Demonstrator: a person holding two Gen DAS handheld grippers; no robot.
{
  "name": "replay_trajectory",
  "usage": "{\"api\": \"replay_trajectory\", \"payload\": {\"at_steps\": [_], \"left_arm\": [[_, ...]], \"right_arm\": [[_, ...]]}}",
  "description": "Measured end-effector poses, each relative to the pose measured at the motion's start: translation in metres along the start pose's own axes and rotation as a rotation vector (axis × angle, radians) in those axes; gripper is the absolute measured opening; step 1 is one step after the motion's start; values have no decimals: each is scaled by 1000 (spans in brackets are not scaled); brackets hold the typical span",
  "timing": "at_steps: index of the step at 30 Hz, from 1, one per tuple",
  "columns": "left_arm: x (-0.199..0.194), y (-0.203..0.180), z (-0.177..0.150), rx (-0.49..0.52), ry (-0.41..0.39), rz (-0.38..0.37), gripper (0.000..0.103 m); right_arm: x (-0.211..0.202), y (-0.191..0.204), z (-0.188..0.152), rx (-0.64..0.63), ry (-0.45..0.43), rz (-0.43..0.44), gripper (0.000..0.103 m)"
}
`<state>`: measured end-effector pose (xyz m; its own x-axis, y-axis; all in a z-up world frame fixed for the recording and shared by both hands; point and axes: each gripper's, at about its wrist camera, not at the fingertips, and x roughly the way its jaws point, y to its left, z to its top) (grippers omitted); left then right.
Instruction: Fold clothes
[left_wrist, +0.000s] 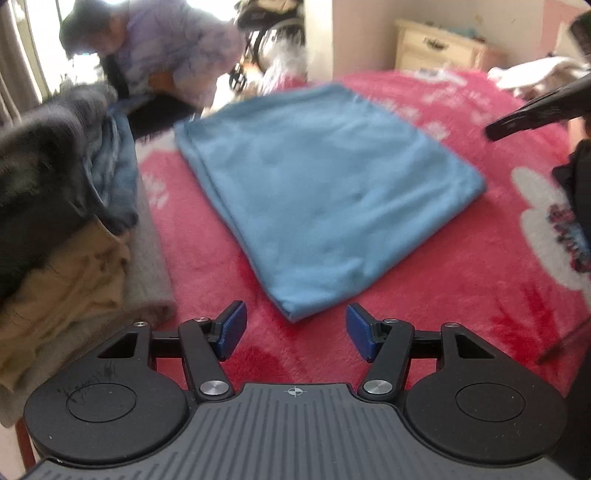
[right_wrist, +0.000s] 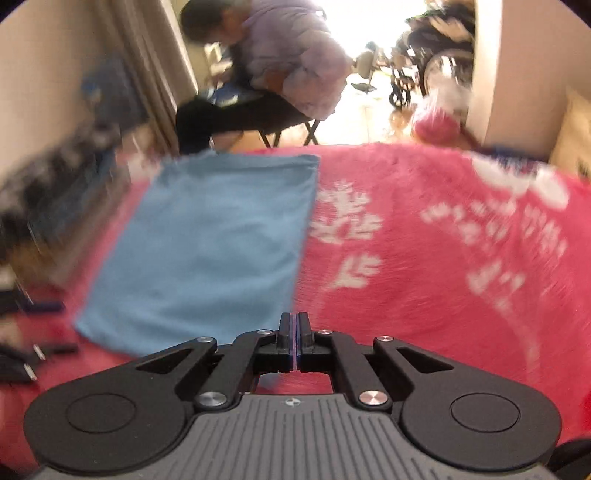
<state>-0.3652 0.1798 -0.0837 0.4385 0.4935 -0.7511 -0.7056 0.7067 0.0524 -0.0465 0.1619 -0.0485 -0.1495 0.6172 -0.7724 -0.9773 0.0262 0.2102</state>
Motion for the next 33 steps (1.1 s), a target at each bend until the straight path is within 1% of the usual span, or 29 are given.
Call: {"api": "replay_trajectory", "payload": {"at_steps": [1,3,5,7,8,9,11,13,17,19,20,21,23,25,26,27,28,29,30,32,33], "left_arm": [[2,-3,1,5,2,-6,60],[11,-8,4,13,20,-18,60],[19,-13,6,21,37,-30,60],[27,-19,8,29,55,-41,60],[31,-21,9,33,64,-47,60],[33,-20,7,26,73,-43,60],[34,-16,3,18,82,-39,60],[29,-14,2,16,78,-42,60],[24,-5,5,-44,77,-39,60],[20,-2,9,-77,62,-36,60],[17,-1,12,-93,46,-29,61],[12,1,16,-107,27,-21,62],[5,2,23,-133,-3,-12,68],[-2,3,31,-162,-36,-6,80],[-6,2,36,-176,-49,-5,83],[-10,1,41,-187,-56,-4,90],[-13,-1,47,-197,-60,-3,96],[-17,-3,52,-207,-64,-2,98],[-21,-5,58,-215,-74,-6,100],[-30,-11,70,-221,-97,-14,102],[-34,-14,76,-224,-105,-15,103]], "right_arm": [[1,0,2,48,-1,32,3],[12,3,3,101,21,71,3],[25,8,0,127,51,68,4],[41,3,-9,179,92,68,4],[47,-1,-16,217,107,53,2],[50,-9,-24,281,97,64,0],[51,-26,-36,425,73,98,0],[47,-34,-41,517,35,108,0],[42,-23,-43,481,-16,59,0],[36,-22,-44,482,-50,45,4],[33,-21,-44,481,-66,38,9],[28,-16,-42,466,-68,30,19],[19,-7,-39,436,-72,15,26],[10,3,-35,405,-76,0,26],[6,8,-34,390,-78,-7,30],[2,12,-32,374,-80,-15,38],[-3,17,-30,359,-81,-22,42],[-7,22,-28,343,-83,-30,46],[-12,27,-27,328,-85,-37,52],[-21,36,-23,297,-89,-52,56],[-25,41,-21,282,-91,-59,60]]}}
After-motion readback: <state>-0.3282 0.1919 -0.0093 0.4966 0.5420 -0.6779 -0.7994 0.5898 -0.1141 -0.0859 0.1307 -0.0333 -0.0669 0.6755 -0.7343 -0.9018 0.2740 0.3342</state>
